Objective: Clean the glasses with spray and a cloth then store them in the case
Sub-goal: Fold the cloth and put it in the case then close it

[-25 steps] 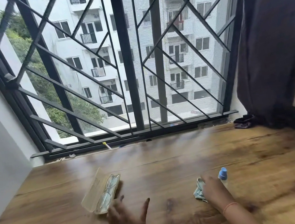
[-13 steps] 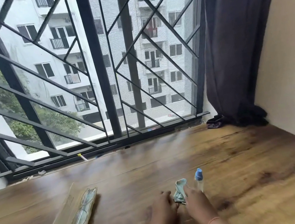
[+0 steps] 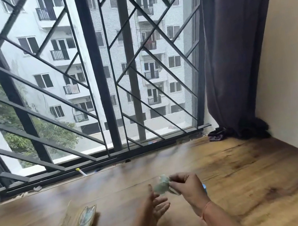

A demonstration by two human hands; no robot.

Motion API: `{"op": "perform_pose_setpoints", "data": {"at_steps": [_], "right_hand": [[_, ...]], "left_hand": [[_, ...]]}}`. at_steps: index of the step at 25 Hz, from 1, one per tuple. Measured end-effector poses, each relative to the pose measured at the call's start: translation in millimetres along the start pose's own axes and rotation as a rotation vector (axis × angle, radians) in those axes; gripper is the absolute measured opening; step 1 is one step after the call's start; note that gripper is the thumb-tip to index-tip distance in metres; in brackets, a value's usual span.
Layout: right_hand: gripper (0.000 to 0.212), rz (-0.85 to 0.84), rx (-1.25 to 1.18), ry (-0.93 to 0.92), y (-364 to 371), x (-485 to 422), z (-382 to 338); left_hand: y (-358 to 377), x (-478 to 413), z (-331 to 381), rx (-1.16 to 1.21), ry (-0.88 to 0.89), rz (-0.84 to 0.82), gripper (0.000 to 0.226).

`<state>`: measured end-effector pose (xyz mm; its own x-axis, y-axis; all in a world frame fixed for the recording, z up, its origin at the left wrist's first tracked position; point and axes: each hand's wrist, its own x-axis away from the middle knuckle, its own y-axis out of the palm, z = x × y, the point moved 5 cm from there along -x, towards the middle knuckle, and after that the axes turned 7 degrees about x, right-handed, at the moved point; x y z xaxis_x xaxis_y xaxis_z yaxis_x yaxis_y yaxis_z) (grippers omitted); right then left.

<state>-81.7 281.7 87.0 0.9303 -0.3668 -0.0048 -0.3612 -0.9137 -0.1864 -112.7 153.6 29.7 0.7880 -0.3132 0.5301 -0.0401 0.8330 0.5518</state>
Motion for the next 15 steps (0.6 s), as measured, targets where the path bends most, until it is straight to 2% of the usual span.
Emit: {"op": "perform_pose_setpoints", "data": {"at_steps": [2, 3, 5, 6, 9, 12, 15], "right_hand": [[0.015, -0.079, -0.216, 0.027, 8.9, -7.4, -27.8], [0.011, -0.117, -0.286, 0.037, 12.1, -8.1, -41.7], [0.009, -0.161, -0.335, 0.040, 14.2, -8.0, -60.5], [0.009, -0.171, -0.344, 0.049, 13.7, -7.6, -65.8], [0.014, -0.195, -0.435, 0.119, 14.4, -11.3, -69.8], [0.015, -0.253, -0.553, 0.226, 17.8, -11.3, -73.1], [0.017, -0.336, -0.561, 0.294, 20.9, -7.4, -77.6]], "left_hand": [[4.9, 8.9, 26.7, 0.146, -0.068, -0.116, 0.063], [9.7, 17.5, 42.8, 0.185, -0.043, -0.175, 0.057], [19.7, 33.8, 73.6, 0.125, 0.089, -0.231, 0.028], [24.1, 38.9, 85.5, 0.037, 0.171, -0.227, 0.017], [34.3, 51.9, 111.5, -0.233, 0.405, -0.233, 0.015], [35.9, 60.8, 125.8, -0.282, 0.491, -0.137, 0.014], [36.8, 68.6, 135.8, -0.292, 0.555, -0.112, 0.007]]}}
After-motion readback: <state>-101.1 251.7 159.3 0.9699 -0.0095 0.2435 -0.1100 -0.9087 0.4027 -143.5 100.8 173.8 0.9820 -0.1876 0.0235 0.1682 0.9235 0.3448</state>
